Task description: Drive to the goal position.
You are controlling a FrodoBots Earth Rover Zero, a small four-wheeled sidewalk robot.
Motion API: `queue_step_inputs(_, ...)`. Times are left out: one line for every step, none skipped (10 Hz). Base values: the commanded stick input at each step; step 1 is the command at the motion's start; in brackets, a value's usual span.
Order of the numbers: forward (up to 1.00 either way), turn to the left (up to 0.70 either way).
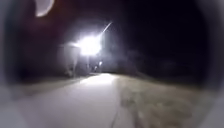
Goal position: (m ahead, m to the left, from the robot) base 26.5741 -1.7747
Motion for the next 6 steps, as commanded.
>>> queue_step_inputs(1.00, 0.09)
queue_step_inputs(1.00, 0.00)
queue_step_inputs(1.00, 0.00)
queue_step_inputs(1.00, 0.00)
queue_step_inputs(1.00, 0.00)
queue_step_inputs(1.00, 0.00)
